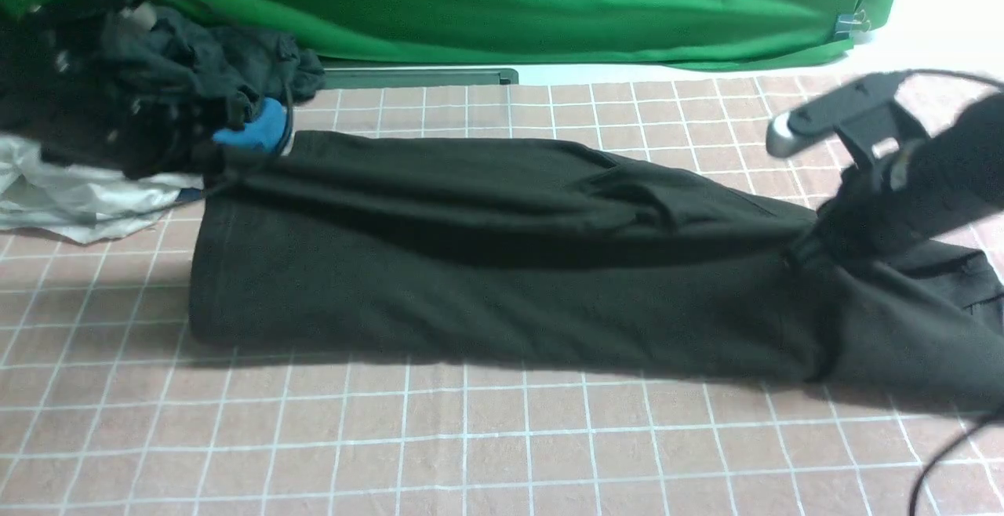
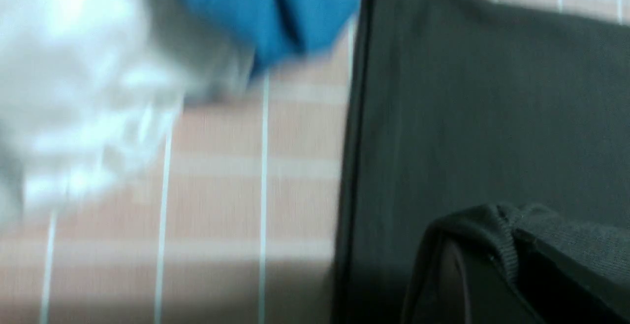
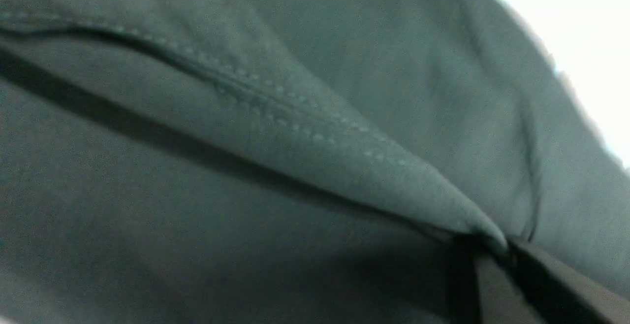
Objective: Fold a long-sleeved shirt over a pink coffee tablecloth.
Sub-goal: 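Fold the black garment in half by bringing its near edge over to the far edge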
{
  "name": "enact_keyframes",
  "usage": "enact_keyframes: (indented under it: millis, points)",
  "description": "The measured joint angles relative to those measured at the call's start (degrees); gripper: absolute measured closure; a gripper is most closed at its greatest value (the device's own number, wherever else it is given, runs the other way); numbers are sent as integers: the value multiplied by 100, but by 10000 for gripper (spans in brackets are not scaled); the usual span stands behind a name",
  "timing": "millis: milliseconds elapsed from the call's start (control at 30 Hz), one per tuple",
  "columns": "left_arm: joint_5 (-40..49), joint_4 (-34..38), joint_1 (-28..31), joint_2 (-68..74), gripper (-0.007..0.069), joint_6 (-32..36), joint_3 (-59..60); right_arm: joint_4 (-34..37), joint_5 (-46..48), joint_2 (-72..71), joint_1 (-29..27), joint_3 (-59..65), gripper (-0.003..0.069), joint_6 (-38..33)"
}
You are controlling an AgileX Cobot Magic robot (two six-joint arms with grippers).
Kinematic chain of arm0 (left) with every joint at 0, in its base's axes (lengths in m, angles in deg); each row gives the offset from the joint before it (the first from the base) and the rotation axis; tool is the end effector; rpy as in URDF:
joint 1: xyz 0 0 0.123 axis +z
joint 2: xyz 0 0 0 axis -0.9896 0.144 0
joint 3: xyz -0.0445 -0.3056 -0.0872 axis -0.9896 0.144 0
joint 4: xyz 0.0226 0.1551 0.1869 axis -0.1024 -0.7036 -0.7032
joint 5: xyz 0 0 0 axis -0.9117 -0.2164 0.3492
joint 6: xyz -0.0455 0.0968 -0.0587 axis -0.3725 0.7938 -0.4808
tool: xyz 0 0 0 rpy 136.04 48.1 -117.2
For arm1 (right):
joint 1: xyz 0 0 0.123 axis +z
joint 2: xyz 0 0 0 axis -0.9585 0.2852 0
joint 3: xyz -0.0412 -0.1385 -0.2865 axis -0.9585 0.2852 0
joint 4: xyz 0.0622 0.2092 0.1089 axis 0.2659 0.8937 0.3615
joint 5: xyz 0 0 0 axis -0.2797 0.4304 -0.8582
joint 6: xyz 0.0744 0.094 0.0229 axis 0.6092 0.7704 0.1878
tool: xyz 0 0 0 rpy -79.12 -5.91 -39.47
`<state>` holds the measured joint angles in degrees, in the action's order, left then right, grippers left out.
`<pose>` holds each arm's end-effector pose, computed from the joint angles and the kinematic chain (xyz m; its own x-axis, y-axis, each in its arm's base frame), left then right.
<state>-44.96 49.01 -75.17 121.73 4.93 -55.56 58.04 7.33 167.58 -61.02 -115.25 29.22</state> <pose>0.3922 0.0217 0.2662 -0.8070 -0.1438 -0.5728 -0.0440 0.9818 -0.1845 0.3509 0.0673 0.2208 -0.7922 -0.4146 -0.4478 -0.3743 0.9096 -0.1801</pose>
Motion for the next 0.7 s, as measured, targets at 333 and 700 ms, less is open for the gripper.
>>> enact_keyframes:
  millis: [333,700]
  points:
    - [172,-121,-17,1745,584,0,-1975,12,-106,1361,-237,-1590,638,-292]
    - [100,-97,-11,2716,336,46,-2992,-131,18,1860,-290,-2353,248,-181]
